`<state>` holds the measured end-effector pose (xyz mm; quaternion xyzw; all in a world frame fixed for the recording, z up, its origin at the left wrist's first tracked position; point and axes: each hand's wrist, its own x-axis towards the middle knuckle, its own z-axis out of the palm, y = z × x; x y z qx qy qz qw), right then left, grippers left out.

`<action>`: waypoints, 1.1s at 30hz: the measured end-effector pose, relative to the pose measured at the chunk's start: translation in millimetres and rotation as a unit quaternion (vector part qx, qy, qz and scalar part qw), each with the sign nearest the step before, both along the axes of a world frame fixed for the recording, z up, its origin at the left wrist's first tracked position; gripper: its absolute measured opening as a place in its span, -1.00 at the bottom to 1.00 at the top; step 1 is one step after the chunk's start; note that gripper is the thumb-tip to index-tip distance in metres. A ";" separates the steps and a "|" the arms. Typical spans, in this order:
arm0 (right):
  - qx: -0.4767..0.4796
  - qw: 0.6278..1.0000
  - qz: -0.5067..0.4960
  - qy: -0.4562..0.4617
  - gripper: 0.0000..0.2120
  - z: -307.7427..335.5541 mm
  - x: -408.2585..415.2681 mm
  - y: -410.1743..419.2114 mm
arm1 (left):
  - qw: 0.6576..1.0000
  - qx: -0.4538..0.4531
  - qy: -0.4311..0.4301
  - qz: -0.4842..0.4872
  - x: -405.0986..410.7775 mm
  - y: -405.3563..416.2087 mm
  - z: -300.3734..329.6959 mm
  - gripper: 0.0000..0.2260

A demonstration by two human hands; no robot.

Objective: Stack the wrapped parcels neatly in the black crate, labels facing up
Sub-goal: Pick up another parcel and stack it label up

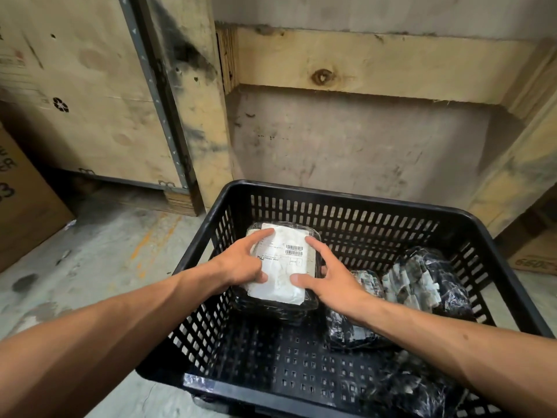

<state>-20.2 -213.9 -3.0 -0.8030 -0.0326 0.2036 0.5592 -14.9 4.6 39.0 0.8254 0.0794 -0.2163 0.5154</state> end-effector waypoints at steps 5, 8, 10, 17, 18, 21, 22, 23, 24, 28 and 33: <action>-0.035 0.999 -0.013 -0.008 -0.15 -5.6 3.8 6.6 | 0.999 0.003 0.023 0.043 8.1 -0.3 -10.5 -0.15; -0.066 0.997 -0.008 -0.027 -0.17 -7.3 2.0 9.7 | 0.998 -0.013 0.026 0.061 14.1 -0.6 -13.1 -0.14; -0.084 0.996 0.005 -0.030 -0.19 -8.7 3.2 10.0 | 0.997 -0.015 0.024 0.070 17.7 -0.6 -14.1 -0.15; -0.175 0.979 0.082 -0.060 -0.22 -9.8 8.8 9.2 | 0.994 0.096 0.036 -0.026 22.9 -0.5 -16.4 -0.11; -0.184 0.976 0.096 -0.064 -0.22 -10.7 9.1 7.6 | 0.985 0.150 0.046 -0.066 22.7 -1.4 -16.1 -0.10; -0.194 0.971 0.117 -0.072 -0.22 -15.5 11.3 3.7 | 0.967 0.207 0.081 -0.126 22.8 -0.9 -14.2 -0.12; -0.191 0.972 0.116 -0.075 -0.23 -18.0 11.1 3.1 | 0.966 0.205 0.086 -0.133 23.0 0.5 -14.0 -0.13; -0.185 0.973 0.115 -0.080 -0.24 -20.1 10.9 3.2 | 0.967 0.199 0.086 -0.132 22.6 2.6 -13.9 -0.14; -0.178 0.974 0.112 -0.083 -0.27 -21.6 10.4 3.8 | 0.972 0.186 0.076 -0.122 22.5 5.0 -13.8 -0.16; -0.182 0.973 0.117 -0.078 -0.31 -24.2 10.7 4.5 | 0.997 0.045 0.057 0.025 23.0 10.7 -19.1 -0.23; -0.189 0.967 0.149 -0.081 -0.28 -26.3 12.7 3.2 | 0.993 -0.033 0.085 0.073 23.3 11.1 -25.2 -0.24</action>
